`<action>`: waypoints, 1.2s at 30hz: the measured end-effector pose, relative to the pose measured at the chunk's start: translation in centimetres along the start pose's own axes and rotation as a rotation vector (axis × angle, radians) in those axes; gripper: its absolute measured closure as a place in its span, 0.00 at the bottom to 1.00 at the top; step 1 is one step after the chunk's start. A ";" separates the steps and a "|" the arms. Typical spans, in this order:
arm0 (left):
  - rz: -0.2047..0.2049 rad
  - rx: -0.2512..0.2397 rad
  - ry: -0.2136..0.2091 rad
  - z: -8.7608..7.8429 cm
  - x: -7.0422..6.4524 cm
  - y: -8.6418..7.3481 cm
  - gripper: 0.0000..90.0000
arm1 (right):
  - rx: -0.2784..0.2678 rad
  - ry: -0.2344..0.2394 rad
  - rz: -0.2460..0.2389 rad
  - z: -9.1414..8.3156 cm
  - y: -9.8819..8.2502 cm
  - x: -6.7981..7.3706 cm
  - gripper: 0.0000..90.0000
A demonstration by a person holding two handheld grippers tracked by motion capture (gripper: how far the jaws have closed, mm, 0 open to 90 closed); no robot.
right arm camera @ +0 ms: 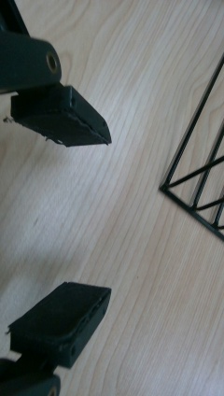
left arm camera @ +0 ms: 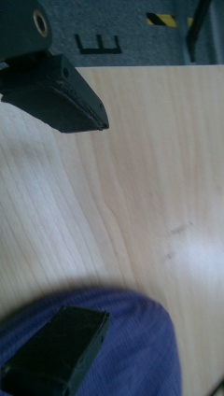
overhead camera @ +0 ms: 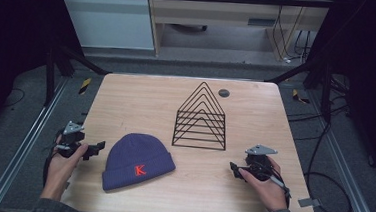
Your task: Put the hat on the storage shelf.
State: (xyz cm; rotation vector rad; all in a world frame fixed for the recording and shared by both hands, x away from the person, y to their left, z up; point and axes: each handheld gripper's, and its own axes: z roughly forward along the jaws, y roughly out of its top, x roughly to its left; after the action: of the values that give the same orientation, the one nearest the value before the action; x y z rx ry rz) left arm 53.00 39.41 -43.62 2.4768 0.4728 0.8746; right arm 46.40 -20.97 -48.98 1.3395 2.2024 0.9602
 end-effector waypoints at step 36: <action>0.248 0.106 -0.221 8.2 0.3 8.3 0.47 | 0.081 0.264 -0.273 3.2 8.2 13.8 0.52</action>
State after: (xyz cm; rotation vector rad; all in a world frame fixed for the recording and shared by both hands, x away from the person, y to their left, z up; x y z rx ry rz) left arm 59.91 30.11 -44.70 2.7308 0.1415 0.6684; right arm 47.01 -5.08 -45.01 0.9531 2.5637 0.9984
